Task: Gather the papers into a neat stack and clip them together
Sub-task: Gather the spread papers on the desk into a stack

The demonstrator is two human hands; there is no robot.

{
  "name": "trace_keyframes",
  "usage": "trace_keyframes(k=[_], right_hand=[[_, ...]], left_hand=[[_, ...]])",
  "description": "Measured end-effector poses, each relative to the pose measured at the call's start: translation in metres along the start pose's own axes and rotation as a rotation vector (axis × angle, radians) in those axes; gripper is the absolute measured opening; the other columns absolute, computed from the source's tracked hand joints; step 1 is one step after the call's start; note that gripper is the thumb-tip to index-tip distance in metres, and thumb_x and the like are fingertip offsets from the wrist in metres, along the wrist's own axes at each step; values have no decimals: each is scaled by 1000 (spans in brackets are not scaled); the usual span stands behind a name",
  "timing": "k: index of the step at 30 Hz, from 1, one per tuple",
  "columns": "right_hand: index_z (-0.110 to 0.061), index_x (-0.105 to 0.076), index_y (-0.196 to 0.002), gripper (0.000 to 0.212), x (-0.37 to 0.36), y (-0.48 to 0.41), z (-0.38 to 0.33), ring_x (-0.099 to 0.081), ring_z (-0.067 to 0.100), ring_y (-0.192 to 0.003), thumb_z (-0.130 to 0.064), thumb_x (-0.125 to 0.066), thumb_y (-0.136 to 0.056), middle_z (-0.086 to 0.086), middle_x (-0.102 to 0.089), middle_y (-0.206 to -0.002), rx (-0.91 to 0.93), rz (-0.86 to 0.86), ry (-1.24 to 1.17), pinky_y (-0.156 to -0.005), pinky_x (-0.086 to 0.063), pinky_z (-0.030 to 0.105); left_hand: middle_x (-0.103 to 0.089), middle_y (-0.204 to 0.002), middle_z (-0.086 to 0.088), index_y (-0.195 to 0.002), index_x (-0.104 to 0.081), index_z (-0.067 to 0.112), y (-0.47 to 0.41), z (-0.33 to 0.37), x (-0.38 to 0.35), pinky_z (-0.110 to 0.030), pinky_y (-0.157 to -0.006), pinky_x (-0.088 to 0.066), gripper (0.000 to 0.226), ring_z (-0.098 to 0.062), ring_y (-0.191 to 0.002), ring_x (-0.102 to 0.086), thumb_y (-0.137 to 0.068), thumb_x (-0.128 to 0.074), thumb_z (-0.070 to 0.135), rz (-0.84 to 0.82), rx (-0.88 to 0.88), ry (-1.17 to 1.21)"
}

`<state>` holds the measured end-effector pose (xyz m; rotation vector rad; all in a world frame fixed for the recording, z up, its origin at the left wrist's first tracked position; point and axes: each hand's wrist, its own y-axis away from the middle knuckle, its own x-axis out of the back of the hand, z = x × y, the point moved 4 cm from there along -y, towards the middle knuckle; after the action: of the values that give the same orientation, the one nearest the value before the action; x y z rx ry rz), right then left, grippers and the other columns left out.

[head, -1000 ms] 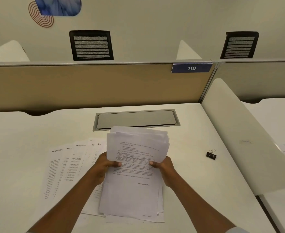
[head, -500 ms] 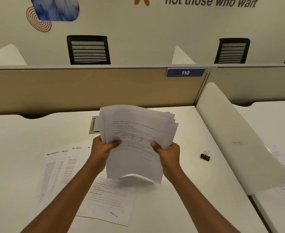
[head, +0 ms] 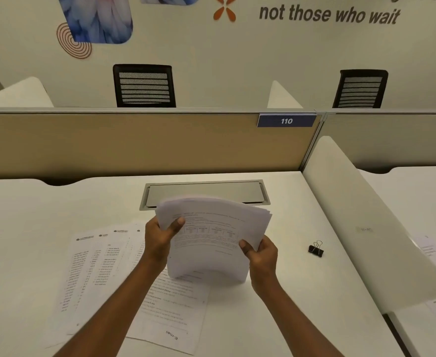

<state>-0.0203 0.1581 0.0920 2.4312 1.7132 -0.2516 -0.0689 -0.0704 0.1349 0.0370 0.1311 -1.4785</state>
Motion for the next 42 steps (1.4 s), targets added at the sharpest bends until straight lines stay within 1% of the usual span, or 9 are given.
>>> trace_keyframes(k=[5,10,15,19,24,31,35,37,42], right_hand=[[-15,-68,-94,23,-4,-9,-7,-70,23,-84,-16,-68,-71,1,-74,-89,41,-9,3,-66,-57,26],[-13,-67,-97,26,-5,-12,-4,-68,27,-86,-18,-67,-72,7,-72,-94,42,1,14,-65,-56,25],[-17,-65,-97,22,-8,-15,-11,-68,26,-82,-25,-63,-77,7,-70,-91,87,-20,37,-64,-58,31],[-5,-60,-97,45,-15,-19,-30,-66,17,-73,-45,-56,-77,-2,-69,-80,160,-55,-13,-58,-54,30],[-3,-63,-91,45,-24,-28,-51,-59,20,-71,-46,-48,-88,1,-64,-75,217,16,9,-58,-47,36],[-10,-70,-76,43,-24,-36,-58,-57,19,-66,-42,-46,-88,4,-65,-70,161,148,95,-60,-43,34],[5,-67,-80,55,-24,-36,-56,-53,24,-66,-45,-45,-88,14,-60,-71,147,153,79,-60,-40,36],[0,-68,-76,52,-25,-34,-58,-54,22,-64,-46,-46,-87,11,-60,-68,126,161,68,-59,-41,36],[-17,-69,-68,39,-27,-35,-61,-56,11,-59,-43,-46,-87,-5,-61,-62,114,147,32,-58,-43,32]], left_hand=[[-64,-74,1,-85,-58,17,-9,26,-7,-25,-54,-54,70,-14,-68,-65,-57,-62,81,119,-134,-28],[-56,-73,-15,-76,-52,-3,-15,33,-11,-31,-58,-44,72,-23,-66,-57,-73,-45,69,332,-131,-94],[-52,-61,2,-59,-42,22,-15,35,-13,-21,-54,-40,40,-15,-57,-53,-80,-48,55,446,-99,-248],[-57,-66,-2,-63,-47,22,-20,31,-11,-24,-57,-44,35,-20,-62,-58,-82,-45,52,463,-47,-284],[-59,-71,-4,-71,-49,20,-22,29,-13,-27,-58,-46,40,-23,-67,-61,-83,-40,56,450,-33,-304],[-59,-82,2,-100,-47,17,-19,16,0,-16,-51,-53,85,-11,-67,-66,-54,-53,87,219,-107,-153],[-68,-92,-2,-94,-59,26,-21,-8,12,-40,-71,-60,40,-32,-89,-66,-62,-75,45,4,10,-209],[-69,-97,-4,-96,-61,27,-22,-19,15,-49,-79,-58,40,-32,-92,-65,-59,-77,32,-75,72,-203],[-71,-104,-5,-101,-65,27,-22,-28,11,-46,-80,-59,44,-29,-96,-67,-60,-79,24,-135,131,-167]])
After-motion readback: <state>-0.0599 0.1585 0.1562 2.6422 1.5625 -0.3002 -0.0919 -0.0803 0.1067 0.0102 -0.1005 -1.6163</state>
